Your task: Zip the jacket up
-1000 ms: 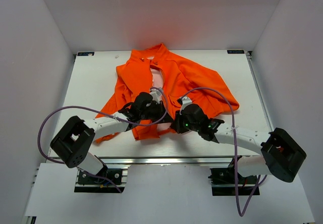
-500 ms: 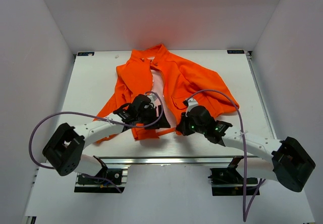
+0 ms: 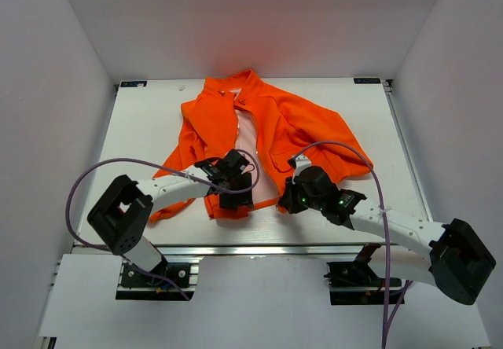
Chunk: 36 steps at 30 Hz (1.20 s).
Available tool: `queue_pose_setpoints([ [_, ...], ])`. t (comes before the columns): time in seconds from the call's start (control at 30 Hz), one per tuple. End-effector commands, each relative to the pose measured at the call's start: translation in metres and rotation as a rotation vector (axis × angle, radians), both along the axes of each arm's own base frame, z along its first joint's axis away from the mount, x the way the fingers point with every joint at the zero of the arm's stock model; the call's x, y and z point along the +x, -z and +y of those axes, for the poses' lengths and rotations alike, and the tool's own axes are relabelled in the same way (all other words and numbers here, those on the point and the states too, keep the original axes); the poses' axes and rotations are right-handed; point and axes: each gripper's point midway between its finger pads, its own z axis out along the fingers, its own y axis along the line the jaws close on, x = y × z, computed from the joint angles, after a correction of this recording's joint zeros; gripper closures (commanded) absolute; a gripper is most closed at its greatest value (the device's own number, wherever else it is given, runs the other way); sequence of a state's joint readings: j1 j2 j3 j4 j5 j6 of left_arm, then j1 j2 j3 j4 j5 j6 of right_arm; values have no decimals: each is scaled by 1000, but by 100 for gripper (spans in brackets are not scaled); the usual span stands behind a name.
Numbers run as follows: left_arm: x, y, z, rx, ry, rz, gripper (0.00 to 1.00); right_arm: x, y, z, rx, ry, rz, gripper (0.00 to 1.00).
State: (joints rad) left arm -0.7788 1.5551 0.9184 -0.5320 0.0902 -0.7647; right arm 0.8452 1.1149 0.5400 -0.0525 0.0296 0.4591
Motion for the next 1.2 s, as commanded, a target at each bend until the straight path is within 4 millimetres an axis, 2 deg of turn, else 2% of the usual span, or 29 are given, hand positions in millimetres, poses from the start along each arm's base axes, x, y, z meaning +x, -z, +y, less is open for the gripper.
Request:
queue_pose_setpoints([
  [0.0, 1, 3, 8, 92, -16, 4, 35, -1, 4, -2, -15, -14, -4, 100],
  [0.13, 0, 17, 22, 184, -58, 33, 43, 0, 7, -4, -19, -5, -1, 100],
  [0.17, -1, 19, 22, 190, -59, 35, 48, 0, 7, -5, -20, -2, 0, 100],
  [0.3, -4, 21, 25, 197, -63, 33, 53, 0, 10, -6, -25, 12, 8, 100],
  [0.37, -4, 22, 27, 207, -71, 31, 62, 0, 11, -7, -26, 17, 14, 100],
  [0.5, -4, 24, 27, 206, -71, 34, 76, 0, 11, -8, -26, 25, 15, 100],
  [0.6, -2, 24, 26, 202, -71, 28, 82, 1, 9, -9, -19, 29, 13, 100],
  [0.7, -3, 24, 24, 189, -61, 28, 96, 1, 9, -9, -19, 27, 11, 100],
  [0.8, -2, 20, 21, 170, -55, 14, 100, 0, 7, -7, -10, 12, 10, 100],
  [0.9, 2, 7, 15, 120, -37, -33, 100, -1, 1, -3, 7, -23, -10, 100],
  [0.97, 5, -11, 11, 64, -1, -89, 100, -6, -5, 3, 31, -88, -16, 100],
  [1.03, 11, -30, 1, -7, 33, -173, 100, -8, -13, 7, 55, -146, -33, 100],
  [1.07, 13, -49, -1, -54, 66, -236, 100, -15, -17, 11, 74, -231, -36, 100],
  [1.13, 18, -64, -1, -95, 78, -320, 100, -26, -27, 18, 121, -354, -20, 100],
  [1.17, 21, -82, 1, -126, 85, -392, 100, -31, -28, 18, 121, -425, -33, 100],
])
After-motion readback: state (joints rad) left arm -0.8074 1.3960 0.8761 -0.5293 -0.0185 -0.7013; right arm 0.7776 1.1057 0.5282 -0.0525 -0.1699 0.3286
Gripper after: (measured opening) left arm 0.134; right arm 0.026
